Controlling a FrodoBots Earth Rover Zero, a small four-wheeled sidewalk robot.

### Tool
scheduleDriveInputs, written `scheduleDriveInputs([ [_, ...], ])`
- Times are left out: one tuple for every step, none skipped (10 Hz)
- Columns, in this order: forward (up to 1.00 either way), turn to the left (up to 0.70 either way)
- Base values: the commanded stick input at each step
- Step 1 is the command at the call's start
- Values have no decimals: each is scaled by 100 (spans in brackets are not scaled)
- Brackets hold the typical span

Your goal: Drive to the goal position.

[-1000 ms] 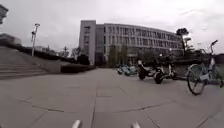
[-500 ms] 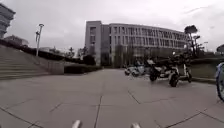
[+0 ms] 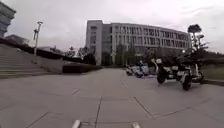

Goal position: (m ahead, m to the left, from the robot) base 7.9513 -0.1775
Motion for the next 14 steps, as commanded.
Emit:
scheduleDriveInputs([
  [100,0],
  [100,0],
  [100,0],
  [100,0],
  [100,0],
  [100,0],
  [100,0],
  [100,0],
  [100,0],
  [100,0],
  [100,0],
  [100,0],
  [100,0],
  [100,0],
])
